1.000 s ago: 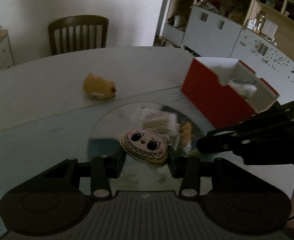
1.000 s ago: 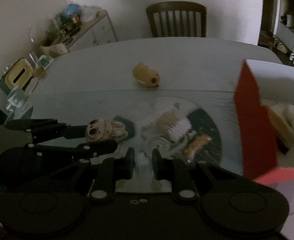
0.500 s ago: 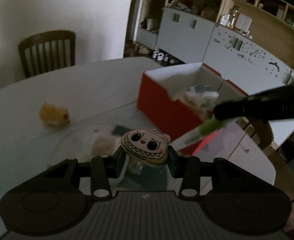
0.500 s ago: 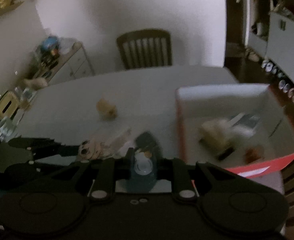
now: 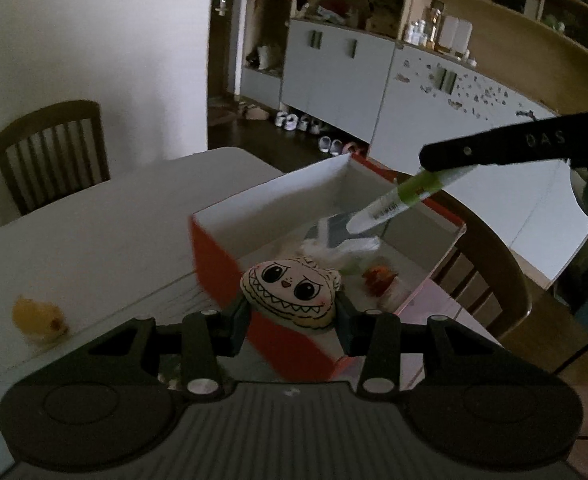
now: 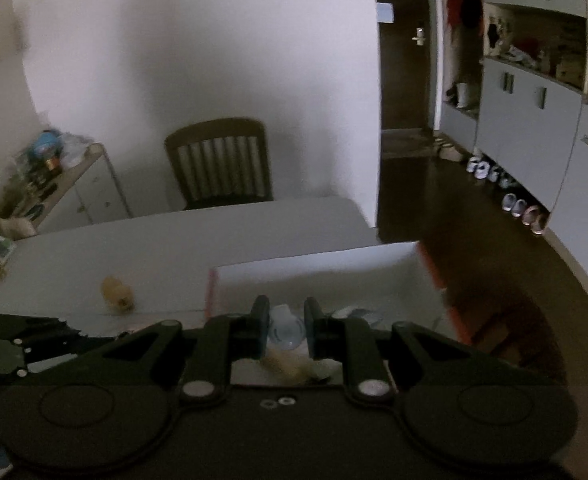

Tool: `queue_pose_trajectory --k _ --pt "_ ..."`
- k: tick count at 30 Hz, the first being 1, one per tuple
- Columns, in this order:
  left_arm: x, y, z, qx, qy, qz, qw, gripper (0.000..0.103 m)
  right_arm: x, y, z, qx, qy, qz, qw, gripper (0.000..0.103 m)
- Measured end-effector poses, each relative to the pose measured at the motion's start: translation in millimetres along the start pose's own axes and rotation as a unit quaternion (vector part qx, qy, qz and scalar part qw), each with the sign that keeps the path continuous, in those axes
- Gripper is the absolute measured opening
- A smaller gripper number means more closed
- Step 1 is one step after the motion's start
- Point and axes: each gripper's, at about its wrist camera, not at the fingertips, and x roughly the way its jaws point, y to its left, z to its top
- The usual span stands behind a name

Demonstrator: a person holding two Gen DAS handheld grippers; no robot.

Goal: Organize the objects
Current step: 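Carry the plush and tube with both tools into the red shoebox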

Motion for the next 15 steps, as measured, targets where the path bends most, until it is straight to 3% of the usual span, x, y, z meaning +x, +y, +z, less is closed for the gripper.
queue_pose_trajectory --k 10,15 --pt "78 -47 30 0.023 0.055 0.025 0.9979 0.043 37 -70 -5 0.006 0.022 -0.025 0.999 0.017" --pt "116 -55 31 0.041 0.097 0.049 0.9932 0.043 62 -84 -19 -0.008 0.047 -0.031 0.998 0.017"
